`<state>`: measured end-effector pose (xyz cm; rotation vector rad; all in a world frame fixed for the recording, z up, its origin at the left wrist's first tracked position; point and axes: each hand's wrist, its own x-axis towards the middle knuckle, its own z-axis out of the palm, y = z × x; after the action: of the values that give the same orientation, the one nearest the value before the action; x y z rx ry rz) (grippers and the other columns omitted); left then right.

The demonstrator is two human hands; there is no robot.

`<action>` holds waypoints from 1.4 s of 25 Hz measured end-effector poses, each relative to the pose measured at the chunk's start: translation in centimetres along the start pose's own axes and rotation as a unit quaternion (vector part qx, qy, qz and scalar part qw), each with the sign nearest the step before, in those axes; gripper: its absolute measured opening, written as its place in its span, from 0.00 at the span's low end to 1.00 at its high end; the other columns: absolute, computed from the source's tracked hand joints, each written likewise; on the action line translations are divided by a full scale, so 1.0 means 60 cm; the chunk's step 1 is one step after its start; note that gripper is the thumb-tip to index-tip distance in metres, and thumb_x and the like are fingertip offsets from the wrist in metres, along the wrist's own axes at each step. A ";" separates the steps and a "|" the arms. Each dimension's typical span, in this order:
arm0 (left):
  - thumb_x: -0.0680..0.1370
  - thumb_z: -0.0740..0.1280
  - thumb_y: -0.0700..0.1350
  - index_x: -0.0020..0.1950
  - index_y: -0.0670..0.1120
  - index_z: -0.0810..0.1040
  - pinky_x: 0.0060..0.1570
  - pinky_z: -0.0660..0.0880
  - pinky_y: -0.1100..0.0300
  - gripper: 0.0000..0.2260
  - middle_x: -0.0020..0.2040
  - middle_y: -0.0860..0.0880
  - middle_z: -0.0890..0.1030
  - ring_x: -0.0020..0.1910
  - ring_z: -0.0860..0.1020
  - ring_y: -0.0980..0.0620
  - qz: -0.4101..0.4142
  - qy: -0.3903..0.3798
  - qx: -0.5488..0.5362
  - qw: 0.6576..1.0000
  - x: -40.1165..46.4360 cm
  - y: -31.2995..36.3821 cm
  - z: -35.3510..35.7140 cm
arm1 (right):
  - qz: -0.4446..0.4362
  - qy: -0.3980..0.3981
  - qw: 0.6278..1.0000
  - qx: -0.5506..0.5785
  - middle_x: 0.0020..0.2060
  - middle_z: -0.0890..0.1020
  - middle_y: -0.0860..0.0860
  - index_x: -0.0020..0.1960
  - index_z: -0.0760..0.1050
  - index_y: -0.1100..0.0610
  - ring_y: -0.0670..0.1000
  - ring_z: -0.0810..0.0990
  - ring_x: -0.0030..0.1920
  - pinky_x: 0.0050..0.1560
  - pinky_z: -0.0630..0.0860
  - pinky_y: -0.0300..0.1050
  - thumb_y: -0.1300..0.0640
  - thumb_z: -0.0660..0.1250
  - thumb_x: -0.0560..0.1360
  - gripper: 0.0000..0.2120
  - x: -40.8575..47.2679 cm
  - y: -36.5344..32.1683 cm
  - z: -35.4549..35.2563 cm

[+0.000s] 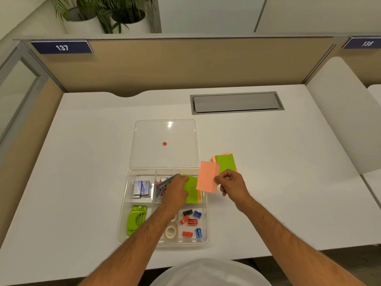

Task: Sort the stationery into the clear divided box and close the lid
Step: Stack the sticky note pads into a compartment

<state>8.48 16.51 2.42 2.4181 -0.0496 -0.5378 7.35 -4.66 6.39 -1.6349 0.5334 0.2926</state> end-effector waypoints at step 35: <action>0.76 0.70 0.43 0.63 0.56 0.76 0.49 0.78 0.62 0.17 0.53 0.60 0.79 0.47 0.78 0.61 0.069 0.057 -0.115 0.989 0.074 0.030 -0.037 | -0.063 0.119 0.863 -0.487 0.65 0.67 0.57 0.62 0.70 0.59 0.60 0.72 0.57 0.54 0.74 0.53 0.46 0.74 0.68 0.28 0.161 0.056 -0.005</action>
<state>13.58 15.65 3.48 2.1959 -0.1005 -0.3222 13.93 -6.83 -1.18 -2.7107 0.4807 0.2793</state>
